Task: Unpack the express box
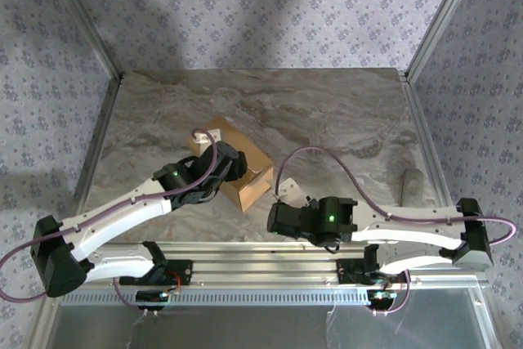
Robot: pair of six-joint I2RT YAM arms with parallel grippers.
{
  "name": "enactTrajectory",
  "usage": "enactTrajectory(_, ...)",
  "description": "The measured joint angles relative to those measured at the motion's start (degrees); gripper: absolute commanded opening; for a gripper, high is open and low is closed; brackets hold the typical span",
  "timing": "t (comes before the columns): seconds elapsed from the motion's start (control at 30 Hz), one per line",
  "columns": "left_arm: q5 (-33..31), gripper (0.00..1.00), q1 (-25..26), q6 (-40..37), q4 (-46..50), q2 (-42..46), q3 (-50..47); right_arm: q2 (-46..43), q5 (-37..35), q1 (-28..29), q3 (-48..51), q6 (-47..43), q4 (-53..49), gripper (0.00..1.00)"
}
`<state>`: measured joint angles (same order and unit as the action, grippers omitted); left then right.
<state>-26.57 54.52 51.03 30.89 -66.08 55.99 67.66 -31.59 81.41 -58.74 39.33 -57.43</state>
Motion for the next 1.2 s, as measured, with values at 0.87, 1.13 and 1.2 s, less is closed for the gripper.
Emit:
enactTrajectory(0.87,32.63,0.7,2.23,-3.52,-12.09,4.74,0.85,-1.42,-2.84,-5.05,-7.19,-5.79,7.08,0.0)
enactTrajectory(1.13,34.29,0.55,2.23,-4.11,-15.06,-0.42,1.88,1.05,-1.14,-5.05,-9.16,-6.56,8.02,0.0)
enactTrajectory(1.2,34.34,0.48,2.23,-4.04,-15.61,-1.14,2.4,1.07,-0.94,-5.05,-9.16,-6.69,8.02,0.0)
